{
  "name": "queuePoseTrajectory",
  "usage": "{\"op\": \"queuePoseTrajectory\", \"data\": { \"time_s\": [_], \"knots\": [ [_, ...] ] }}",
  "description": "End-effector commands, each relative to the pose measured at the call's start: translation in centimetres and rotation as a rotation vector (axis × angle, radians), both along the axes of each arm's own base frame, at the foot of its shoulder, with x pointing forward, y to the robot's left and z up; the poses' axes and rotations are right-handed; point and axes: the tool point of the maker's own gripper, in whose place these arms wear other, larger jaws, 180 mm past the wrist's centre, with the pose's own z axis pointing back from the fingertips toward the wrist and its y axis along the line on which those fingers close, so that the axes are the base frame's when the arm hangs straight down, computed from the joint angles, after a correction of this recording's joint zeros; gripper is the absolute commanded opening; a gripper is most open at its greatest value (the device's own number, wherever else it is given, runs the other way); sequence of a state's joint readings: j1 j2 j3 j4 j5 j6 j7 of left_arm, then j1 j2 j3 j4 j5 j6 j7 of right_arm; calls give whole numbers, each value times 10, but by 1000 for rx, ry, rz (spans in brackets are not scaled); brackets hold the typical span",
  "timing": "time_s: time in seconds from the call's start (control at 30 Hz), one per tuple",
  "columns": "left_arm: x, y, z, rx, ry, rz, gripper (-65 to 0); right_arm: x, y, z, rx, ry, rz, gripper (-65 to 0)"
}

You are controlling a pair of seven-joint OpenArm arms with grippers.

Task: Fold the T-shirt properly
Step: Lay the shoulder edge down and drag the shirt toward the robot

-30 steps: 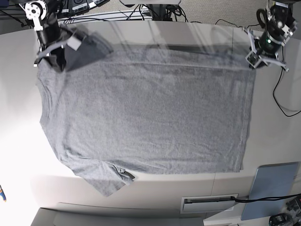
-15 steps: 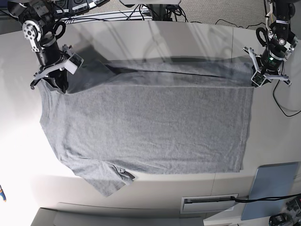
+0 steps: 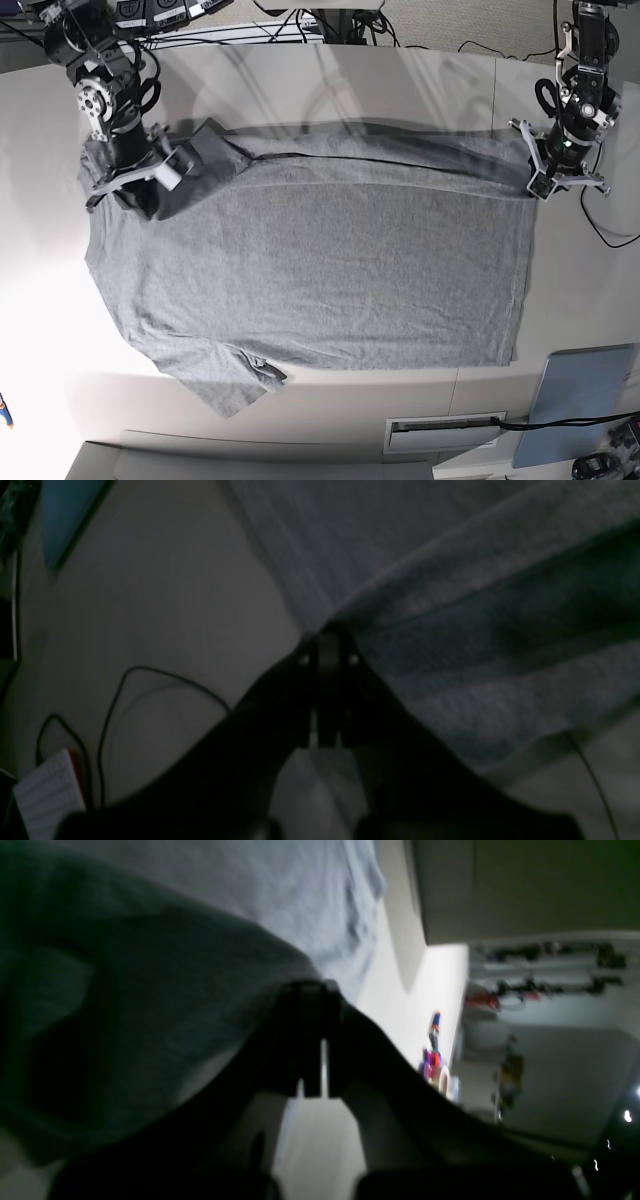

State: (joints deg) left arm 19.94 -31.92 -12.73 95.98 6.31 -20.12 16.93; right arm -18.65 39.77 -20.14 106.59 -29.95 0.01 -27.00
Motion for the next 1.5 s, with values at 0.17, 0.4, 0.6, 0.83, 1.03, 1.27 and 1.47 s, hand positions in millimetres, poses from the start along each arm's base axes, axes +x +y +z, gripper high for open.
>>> {"op": "queuePoseTrajectory", "data": {
  "time_s": [0.17,0.4,0.6,0.83,1.03,1.27,1.47],
  "knots": [
    [26,10,22,17,-80,11,-650,12,-2,9,7,-58,-25,-650],
    [27,12,21,19,-77,16,-650,18,-8,19,23,-128,-102,-650],
    [27,13,20,19,-75,17,-650,18,-13,23,18,-153,-140,-650],
    [23,6,16,7,-46,-21,-650,22,-28,36,2,-208,-188,-650],
    [22,3,15,1,-37,-40,-650,23,-30,37,0,-212,-192,-650],
    [30,10,23,12,-87,4,-650,22,-30,36,13,-206,-196,-650],
    [31,6,24,-6,-82,-9,-650,22,-29,32,46,-191,-204,-650]
  ]
}}
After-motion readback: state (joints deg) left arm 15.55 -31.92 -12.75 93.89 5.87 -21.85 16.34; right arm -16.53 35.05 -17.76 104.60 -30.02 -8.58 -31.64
